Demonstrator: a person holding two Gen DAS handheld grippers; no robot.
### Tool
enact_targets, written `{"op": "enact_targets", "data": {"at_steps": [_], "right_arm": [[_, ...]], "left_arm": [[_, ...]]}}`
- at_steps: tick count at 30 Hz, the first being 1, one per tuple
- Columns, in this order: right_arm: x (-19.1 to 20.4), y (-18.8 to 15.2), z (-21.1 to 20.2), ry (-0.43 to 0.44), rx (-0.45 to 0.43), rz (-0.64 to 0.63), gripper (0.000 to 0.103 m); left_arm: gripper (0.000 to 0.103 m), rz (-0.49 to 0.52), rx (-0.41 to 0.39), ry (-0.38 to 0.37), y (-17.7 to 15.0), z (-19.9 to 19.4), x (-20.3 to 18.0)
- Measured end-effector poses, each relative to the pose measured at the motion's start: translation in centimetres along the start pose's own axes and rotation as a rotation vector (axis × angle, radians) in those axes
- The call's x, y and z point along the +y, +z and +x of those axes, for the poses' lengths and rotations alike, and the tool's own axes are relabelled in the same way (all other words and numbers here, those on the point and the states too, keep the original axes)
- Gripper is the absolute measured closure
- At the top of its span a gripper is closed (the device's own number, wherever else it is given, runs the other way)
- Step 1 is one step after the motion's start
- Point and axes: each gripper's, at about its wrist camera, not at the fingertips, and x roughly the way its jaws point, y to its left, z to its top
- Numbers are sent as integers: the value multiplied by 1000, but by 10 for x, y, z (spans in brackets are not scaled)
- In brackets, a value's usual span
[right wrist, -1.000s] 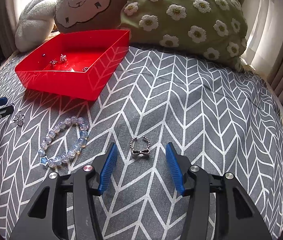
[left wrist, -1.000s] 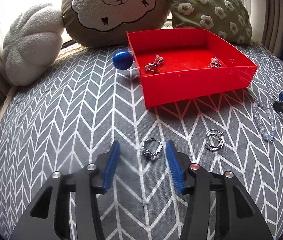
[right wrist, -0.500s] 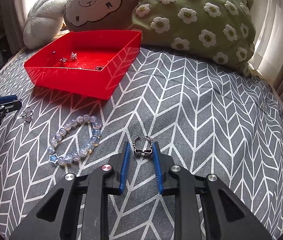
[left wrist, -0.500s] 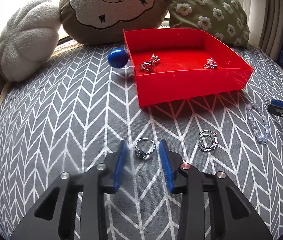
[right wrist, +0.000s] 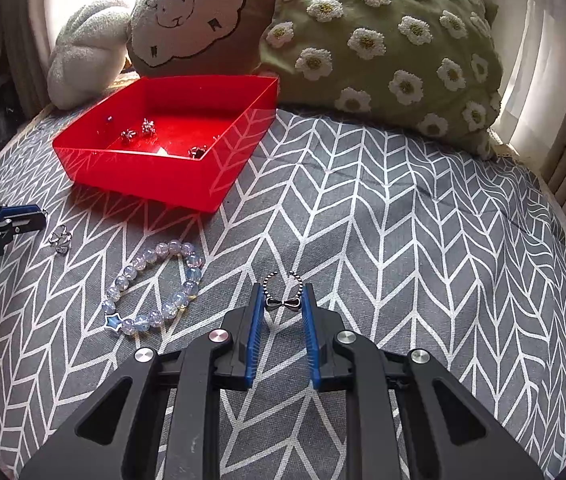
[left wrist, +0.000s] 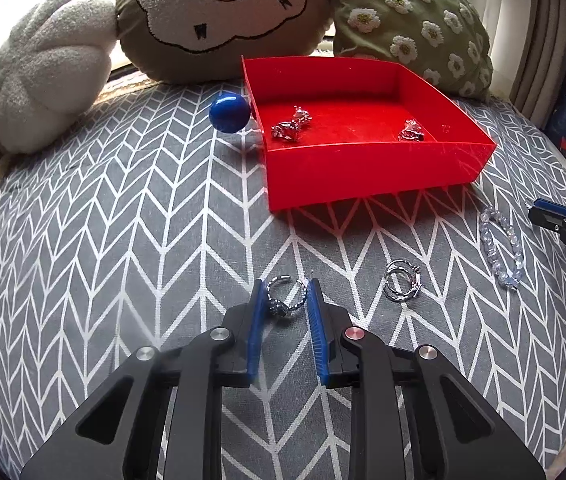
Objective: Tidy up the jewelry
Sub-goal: 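Carry both held rings over the red tray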
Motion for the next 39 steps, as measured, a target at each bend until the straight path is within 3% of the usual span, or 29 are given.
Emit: {"op": "enact_targets", "data": {"at_steps": [9,14,17,21,30,39], "right_arm": [[0,16,-23,34,-28,13,84],[13,79,-27,99,-27,20,84],[23,121,-7,123,-2,30,84],[37,154,36,79,56,21,84],[54,169,111,67,186,12,84],[57,167,125,61,207,16,84]], "left_arm": [[83,-24,-47,-55,18,-30,0],[83,25,-82,-60,85,-36,-18],[83,19,-76,-52,123,-21,-28],[83,76,5,30,152,21,-47],[83,96,112,73,162,85,-51],[83,110,111,107,163,96,-51]]}}
